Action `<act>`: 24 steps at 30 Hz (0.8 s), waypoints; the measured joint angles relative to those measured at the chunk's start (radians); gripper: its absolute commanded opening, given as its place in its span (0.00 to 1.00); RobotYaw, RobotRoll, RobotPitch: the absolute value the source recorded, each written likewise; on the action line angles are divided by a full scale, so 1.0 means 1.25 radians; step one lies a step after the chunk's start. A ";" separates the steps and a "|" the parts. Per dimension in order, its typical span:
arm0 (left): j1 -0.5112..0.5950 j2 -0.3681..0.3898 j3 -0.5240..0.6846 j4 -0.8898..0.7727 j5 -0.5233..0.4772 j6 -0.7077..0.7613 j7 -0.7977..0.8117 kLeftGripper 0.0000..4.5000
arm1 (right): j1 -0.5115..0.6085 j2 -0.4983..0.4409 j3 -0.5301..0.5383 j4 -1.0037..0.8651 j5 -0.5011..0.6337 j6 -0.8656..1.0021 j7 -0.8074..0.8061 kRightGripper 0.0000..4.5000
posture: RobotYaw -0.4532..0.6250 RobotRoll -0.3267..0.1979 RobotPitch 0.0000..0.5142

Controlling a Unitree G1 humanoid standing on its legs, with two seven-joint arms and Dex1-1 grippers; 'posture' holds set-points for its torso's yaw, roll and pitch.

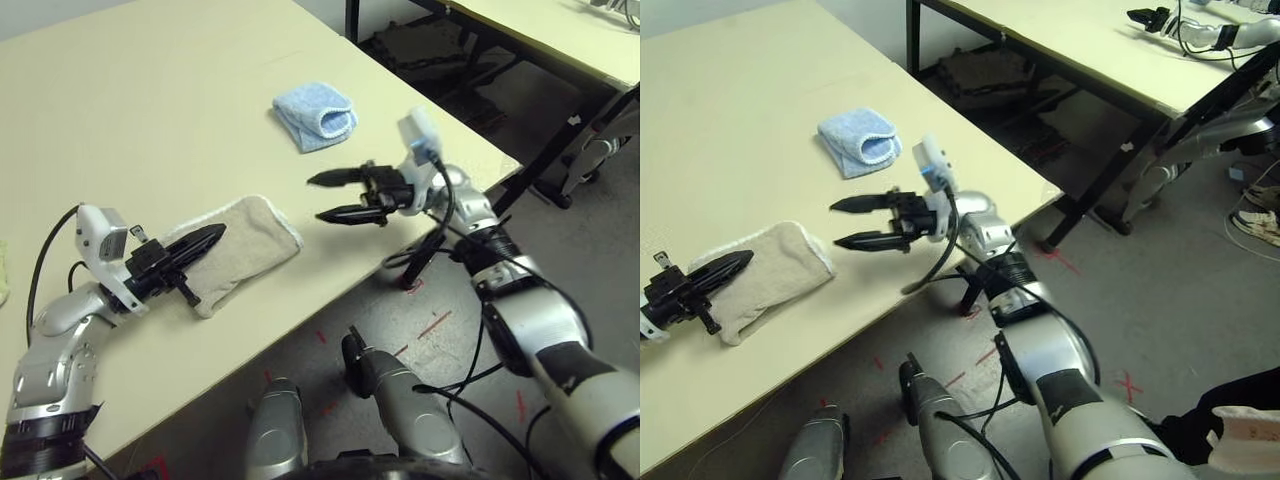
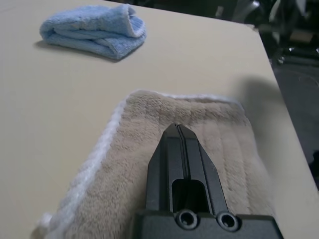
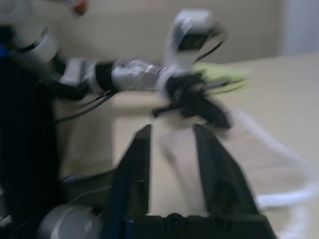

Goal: Fold the towel and set it aside.

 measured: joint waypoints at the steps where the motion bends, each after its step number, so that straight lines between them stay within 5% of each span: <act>1: 0.017 0.004 0.009 -0.020 -0.008 0.005 -0.002 0.00 | -0.005 -0.001 0.022 0.000 0.010 0.000 0.001 0.09 | 0.40 0.62 0.44; 2: 0.035 0.006 0.011 -0.043 -0.012 0.008 -0.006 0.00 | -0.012 0.000 0.036 0.003 0.015 -0.001 0.001 0.01 | 0.41 0.62 0.44; 11: 0.140 -0.018 0.007 -0.151 -0.024 0.021 -0.006 0.00 | -0.109 0.024 0.164 0.133 0.042 -0.072 0.003 0.01 | 0.43 0.62 0.46; 24: 0.126 -0.028 -0.004 -0.132 0.030 -0.023 0.006 0.00 | -0.188 0.212 0.085 0.369 -0.120 -0.157 0.003 0.01 | 0.45 0.62 0.47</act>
